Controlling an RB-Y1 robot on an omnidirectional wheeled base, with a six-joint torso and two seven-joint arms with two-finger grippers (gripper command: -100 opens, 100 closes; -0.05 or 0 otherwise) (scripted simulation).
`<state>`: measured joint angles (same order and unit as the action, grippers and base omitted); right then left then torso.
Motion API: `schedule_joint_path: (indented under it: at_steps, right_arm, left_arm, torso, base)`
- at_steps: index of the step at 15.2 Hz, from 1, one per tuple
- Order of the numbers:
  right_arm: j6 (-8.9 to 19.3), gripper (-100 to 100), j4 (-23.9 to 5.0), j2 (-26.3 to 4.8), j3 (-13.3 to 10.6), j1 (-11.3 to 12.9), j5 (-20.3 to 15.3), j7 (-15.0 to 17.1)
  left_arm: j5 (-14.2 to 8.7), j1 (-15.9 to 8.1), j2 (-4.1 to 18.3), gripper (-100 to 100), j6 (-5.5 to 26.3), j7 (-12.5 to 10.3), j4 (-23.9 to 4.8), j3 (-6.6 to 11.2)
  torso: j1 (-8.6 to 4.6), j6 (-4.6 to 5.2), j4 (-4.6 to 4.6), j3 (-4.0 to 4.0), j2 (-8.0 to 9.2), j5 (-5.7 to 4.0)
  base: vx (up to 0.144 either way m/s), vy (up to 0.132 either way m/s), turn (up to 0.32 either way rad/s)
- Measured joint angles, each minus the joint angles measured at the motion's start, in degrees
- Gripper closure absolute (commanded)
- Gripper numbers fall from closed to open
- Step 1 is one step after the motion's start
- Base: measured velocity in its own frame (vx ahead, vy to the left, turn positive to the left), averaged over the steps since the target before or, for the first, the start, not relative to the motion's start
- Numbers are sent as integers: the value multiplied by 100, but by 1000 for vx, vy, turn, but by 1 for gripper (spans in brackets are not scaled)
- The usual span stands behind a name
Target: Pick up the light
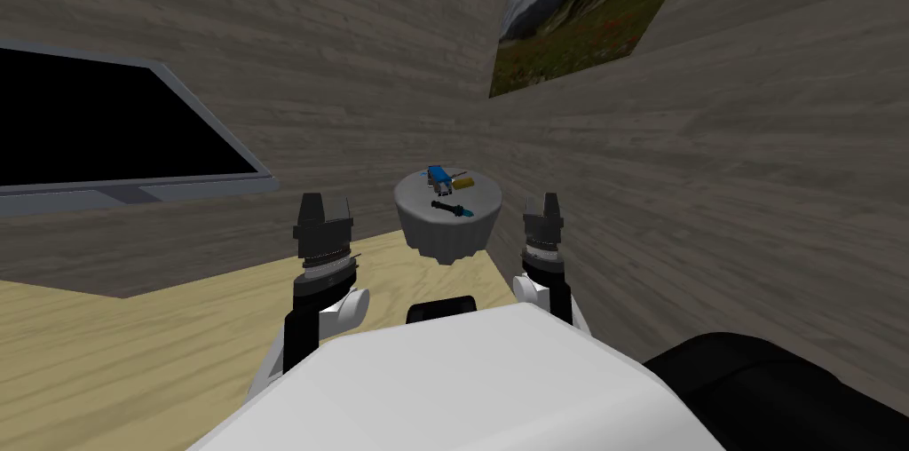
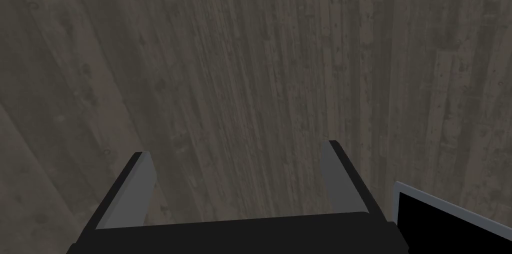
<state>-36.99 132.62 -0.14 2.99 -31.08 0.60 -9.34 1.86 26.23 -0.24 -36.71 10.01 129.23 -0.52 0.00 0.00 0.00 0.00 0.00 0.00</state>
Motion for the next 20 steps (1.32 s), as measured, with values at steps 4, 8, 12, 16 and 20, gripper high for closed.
schedule_joint_path:
  at_steps: [4, 8, 12, 16, 20]
  right_arm:
    - [-42, -100, -151, -426, 29, -36, -14, 2]
    - [-150, -100, -388, -848, 25, -112, -58, -9]
    - [-294, -100, -735, -1328, 33, -199, -114, -24]
    - [-414, -100, -992, -1821, 52, -329, -158, -15]
    - [-529, -100, -1336, -2301, 18, -434, -253, -48]
  left_arm:
    - [0, -1, -1, 0, 0, 0, 0, -1]
    - [0, -1, -1, 0, 0, 0, 0, -1]
    - [0, -1, -1, 0, 0, 0, 0, -1]
    - [0, -1, -1, 0, 0, 0, 0, -1]
    - [0, 0, -1, 0, 0, 0, 0, -1]
  torso:
    - [29, 0, 3, 10, 18, 6]
    - [45, 0, 5, 13, 22, 10]
    - [50, 0, 4, 10, 17, 10]
    - [42, -1, 3, 8, 15, 9]
    - [43, -1, 2, 4, 7, 10]
  base:
    - [-45, 80, 7]
    - [-48, 108, 16]
    - [-36, 119, 27]
    - [-29, 106, 30]
    - [-13, 110, 31]
